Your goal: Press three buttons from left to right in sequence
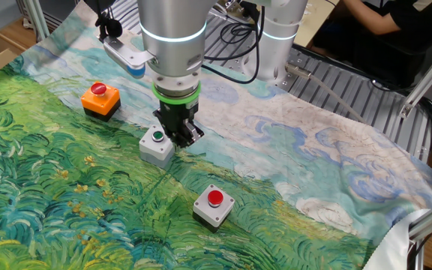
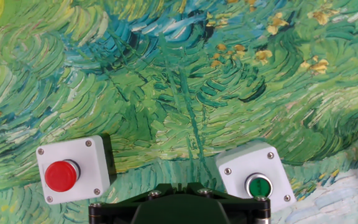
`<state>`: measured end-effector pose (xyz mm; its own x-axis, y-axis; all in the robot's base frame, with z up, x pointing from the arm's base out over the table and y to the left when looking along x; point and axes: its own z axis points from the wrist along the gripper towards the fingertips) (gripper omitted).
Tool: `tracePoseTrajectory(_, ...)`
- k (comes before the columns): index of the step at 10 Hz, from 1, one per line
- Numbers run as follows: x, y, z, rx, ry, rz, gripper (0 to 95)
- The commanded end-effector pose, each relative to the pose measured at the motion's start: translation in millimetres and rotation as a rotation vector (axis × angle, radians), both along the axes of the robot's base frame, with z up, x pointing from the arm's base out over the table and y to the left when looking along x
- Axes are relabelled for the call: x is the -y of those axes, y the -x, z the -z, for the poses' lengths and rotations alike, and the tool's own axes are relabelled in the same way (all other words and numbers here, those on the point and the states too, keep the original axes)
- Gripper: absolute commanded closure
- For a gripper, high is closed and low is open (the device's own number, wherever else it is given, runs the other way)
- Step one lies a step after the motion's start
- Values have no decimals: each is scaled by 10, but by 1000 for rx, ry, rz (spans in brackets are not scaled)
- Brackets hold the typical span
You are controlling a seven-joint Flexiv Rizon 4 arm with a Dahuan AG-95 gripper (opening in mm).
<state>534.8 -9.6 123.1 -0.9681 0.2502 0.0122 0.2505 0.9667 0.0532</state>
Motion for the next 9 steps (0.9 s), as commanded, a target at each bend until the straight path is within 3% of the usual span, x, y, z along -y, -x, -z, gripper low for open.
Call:
tracePoseTrajectory(1,1,-3,1,3,4,-25,950)
tracePoseTrajectory(2,1,-3,1,4,3,-44,950)
tracePoseTrajectory(5,1,-3,1,13,-41,-126,950)
tracePoseTrajectory(8,1,-3,1,22,-43,-161,950)
tracePoseTrajectory(9,1,-3,1,25,-56,-184,950)
